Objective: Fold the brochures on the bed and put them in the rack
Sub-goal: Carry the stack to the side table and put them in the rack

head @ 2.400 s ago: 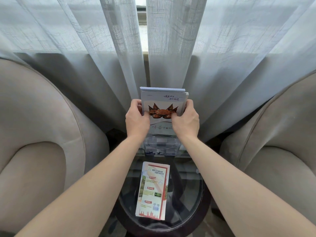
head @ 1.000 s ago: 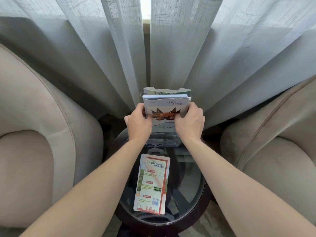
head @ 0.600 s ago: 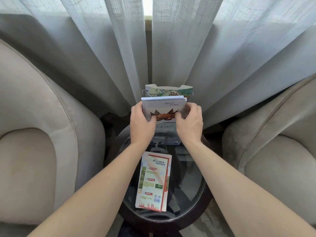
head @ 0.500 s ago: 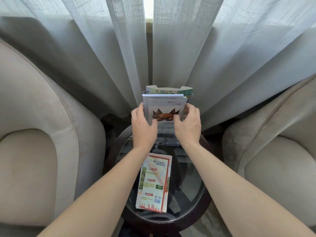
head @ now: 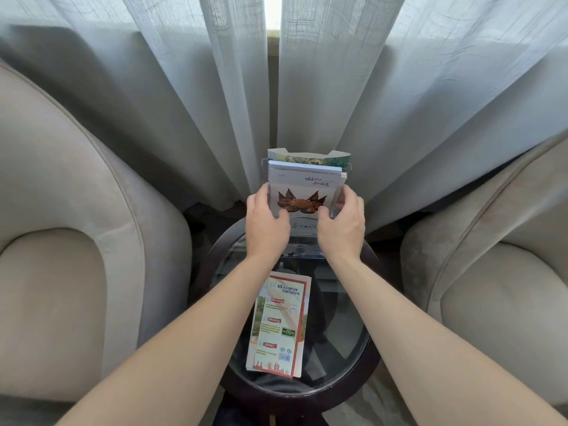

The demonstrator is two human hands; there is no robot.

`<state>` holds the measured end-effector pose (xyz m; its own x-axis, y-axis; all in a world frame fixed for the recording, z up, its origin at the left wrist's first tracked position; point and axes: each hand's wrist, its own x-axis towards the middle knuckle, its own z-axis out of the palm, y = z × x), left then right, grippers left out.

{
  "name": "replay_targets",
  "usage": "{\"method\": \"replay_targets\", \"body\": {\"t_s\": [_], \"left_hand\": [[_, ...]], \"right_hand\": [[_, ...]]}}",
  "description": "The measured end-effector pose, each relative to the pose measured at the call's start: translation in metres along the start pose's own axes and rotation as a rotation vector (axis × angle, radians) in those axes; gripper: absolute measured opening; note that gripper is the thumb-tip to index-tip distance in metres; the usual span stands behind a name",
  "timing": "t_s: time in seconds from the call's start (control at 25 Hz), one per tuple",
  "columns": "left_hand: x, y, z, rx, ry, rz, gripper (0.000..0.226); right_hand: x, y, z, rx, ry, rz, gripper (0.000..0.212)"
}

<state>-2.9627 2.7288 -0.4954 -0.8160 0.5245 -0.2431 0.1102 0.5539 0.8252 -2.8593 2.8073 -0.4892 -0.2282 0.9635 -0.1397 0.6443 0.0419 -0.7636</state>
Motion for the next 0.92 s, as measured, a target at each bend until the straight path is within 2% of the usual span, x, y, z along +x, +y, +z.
{"method": "replay_targets", "body": {"t_s": [0.92], "left_hand": [[-0.004, 0.008, 0.014, 0.044, 0.013, 0.049, 0.051]], "right_hand": [[0.011, 0.007, -0.015, 0.035, 0.016, 0.001, 0.051]]}}
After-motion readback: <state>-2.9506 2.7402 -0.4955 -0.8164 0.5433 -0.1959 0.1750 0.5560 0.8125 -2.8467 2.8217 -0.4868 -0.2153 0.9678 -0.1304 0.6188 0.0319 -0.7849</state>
